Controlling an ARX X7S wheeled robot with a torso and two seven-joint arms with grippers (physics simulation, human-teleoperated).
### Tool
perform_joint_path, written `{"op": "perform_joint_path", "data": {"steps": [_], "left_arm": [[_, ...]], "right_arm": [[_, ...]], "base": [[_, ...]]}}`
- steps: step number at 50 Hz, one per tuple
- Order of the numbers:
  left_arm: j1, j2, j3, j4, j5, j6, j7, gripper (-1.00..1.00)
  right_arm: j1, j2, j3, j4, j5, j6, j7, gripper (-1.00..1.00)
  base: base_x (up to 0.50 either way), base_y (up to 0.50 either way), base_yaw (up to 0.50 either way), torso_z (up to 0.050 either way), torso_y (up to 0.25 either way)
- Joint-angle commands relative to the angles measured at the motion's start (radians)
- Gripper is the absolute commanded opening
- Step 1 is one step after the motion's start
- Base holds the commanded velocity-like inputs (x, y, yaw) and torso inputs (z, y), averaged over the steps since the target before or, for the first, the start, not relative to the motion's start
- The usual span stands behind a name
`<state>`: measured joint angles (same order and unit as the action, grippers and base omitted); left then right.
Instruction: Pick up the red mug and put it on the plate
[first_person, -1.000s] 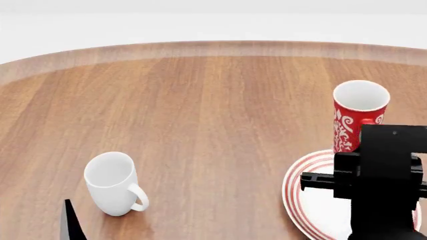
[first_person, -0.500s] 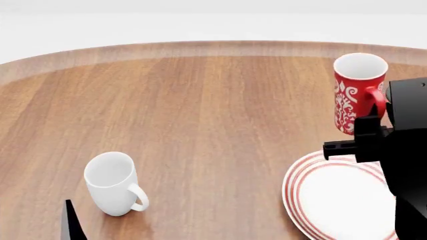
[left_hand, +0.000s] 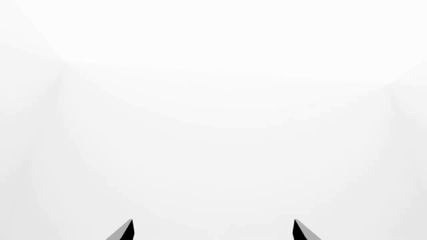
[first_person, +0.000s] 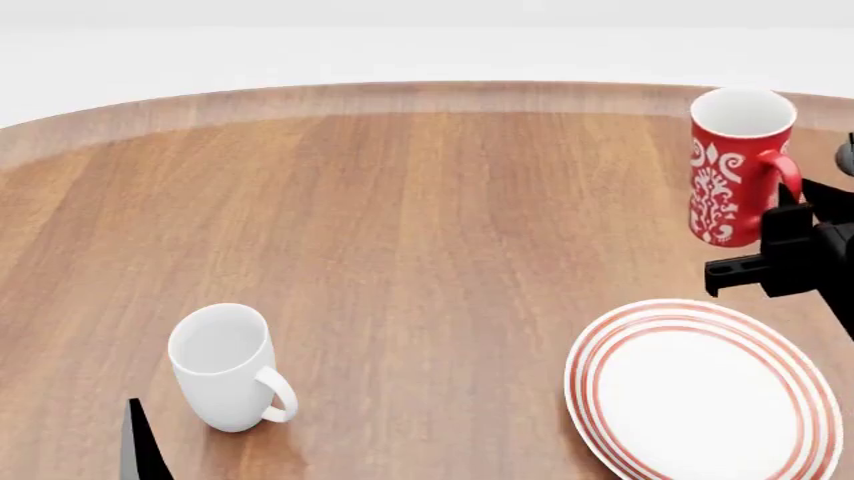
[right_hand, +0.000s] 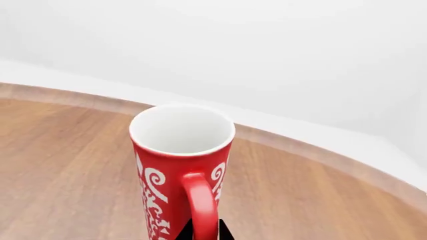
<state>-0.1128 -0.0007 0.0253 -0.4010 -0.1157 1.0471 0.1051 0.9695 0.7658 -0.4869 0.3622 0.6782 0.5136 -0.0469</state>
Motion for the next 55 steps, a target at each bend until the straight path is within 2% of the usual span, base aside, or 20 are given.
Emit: {"op": "perform_joint_path", "data": {"steps": [1,9,18,29,37,47,55], "left_arm": [[0.000,0.000,0.000,0.001,0.000,0.000,0.000,1.00],[0.000,0.000,0.001,0.001,-0.005,0.000,0.008,1.00],[0.000,0.000,0.001,-0.002,-0.006,0.000,0.013,1.00],[0.000,0.000,0.001,-0.001,-0.007,0.000,0.016,1.00],[0.000,0.000,0.001,-0.002,-0.006,0.000,0.018,1.00],[-0.001,0.000,0.001,-0.003,-0.007,0.000,0.023,1.00],[0.000,0.000,0.002,0.000,-0.010,0.000,0.026,1.00]], "right_arm": [[0.026,-0.027,0.015,0.229,-0.040,-0.189,-0.173,-1.00],[0.032,-0.062,0.066,0.397,-0.024,-0.332,-0.249,-1.00],[0.088,-0.135,0.020,0.650,-0.098,-0.454,-0.360,-1.00],[0.091,-0.169,0.016,0.819,-0.119,-0.555,-0.439,-1.00],[0.078,-0.177,0.018,0.858,-0.124,-0.595,-0.456,-1.00],[-0.012,-0.145,0.066,0.746,-0.068,-0.619,-0.451,-1.00],[0.035,-0.190,0.080,0.902,-0.075,-0.706,-0.488,-1.00]], "base": [[0.00,0.00,0.00,0.000,0.000],[0.00,0.00,0.00,0.000,0.000],[0.00,0.00,0.00,0.000,0.000],[0.00,0.00,0.00,0.000,0.001],[0.00,0.00,0.00,0.000,0.000],[0.00,0.00,0.00,0.000,0.000],[0.00,0.00,0.00,0.000,0.001]]}}
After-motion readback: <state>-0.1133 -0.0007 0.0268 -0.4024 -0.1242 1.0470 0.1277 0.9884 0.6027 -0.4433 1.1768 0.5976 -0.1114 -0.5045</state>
